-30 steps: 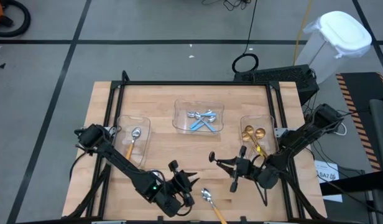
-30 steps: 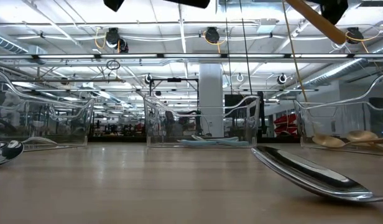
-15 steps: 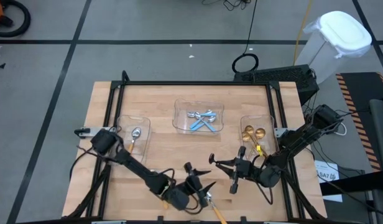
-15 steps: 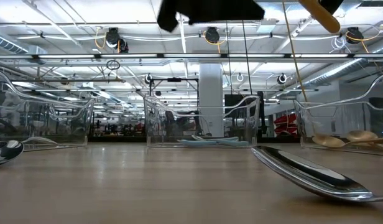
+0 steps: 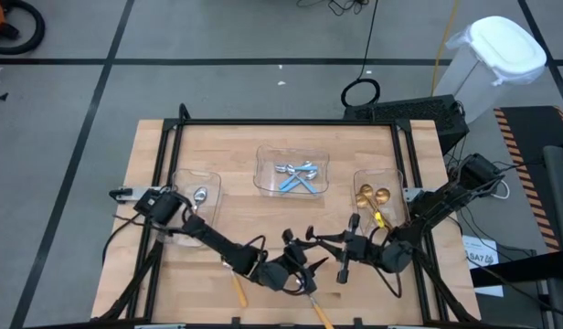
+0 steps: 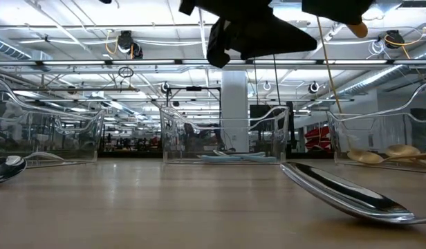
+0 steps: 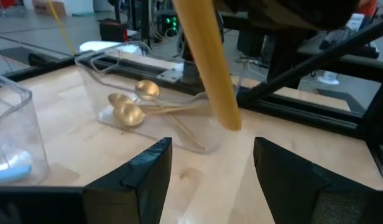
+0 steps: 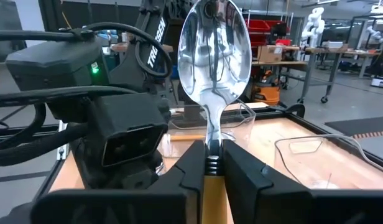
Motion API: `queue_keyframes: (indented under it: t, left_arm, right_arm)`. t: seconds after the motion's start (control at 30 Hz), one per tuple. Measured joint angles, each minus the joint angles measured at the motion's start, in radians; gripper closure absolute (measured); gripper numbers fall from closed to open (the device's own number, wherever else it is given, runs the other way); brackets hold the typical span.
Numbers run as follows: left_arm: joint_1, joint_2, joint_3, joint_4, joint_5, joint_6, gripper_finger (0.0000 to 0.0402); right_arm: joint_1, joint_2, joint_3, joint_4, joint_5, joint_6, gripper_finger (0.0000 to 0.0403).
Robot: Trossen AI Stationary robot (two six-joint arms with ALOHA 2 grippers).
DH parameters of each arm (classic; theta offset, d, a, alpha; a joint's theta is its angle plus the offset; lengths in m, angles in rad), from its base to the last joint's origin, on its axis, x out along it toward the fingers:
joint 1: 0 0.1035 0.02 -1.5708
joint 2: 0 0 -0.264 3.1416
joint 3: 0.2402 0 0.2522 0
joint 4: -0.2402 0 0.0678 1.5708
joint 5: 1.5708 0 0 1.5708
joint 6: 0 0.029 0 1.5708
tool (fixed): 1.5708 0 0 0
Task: Sort silverware by color (type)
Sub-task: Put the yellow spoon into the left transparent bin
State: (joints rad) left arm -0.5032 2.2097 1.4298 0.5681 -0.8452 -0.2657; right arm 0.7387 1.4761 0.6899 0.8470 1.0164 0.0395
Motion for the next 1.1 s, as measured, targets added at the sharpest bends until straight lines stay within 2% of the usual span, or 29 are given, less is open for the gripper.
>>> queue_keyframes:
  t: [0.37,0.53,0.67,0.83,1.1]
  left_arm:
    - [0.027,-0.002,0.001,0.085,0.020,0.041,0.0177]
    - [0.044,-0.002,0.001,0.088,0.042,0.044,0.0185]
    - [0.046,-0.002,0.001,0.086,0.044,0.066,0.0239]
    - [0.033,-0.002,0.000,0.075,0.032,0.071,0.0367]
    - [0.015,-0.002,0.000,-0.025,0.027,0.059,0.0377]
  right_arm:
    - [-0.018,0.029,0.000,0.023,-0.005,-0.002,0.0369]
    - [-0.030,0.028,0.001,0.039,-0.073,0.000,0.0368]
    - [-0.031,0.028,0.001,0.039,-0.074,-0.002,0.0368]
    - [-0.028,0.028,0.001,0.044,-0.082,-0.016,0.0369]
    - [-0.008,0.022,0.001,-0.002,-0.091,-0.003,0.0364]
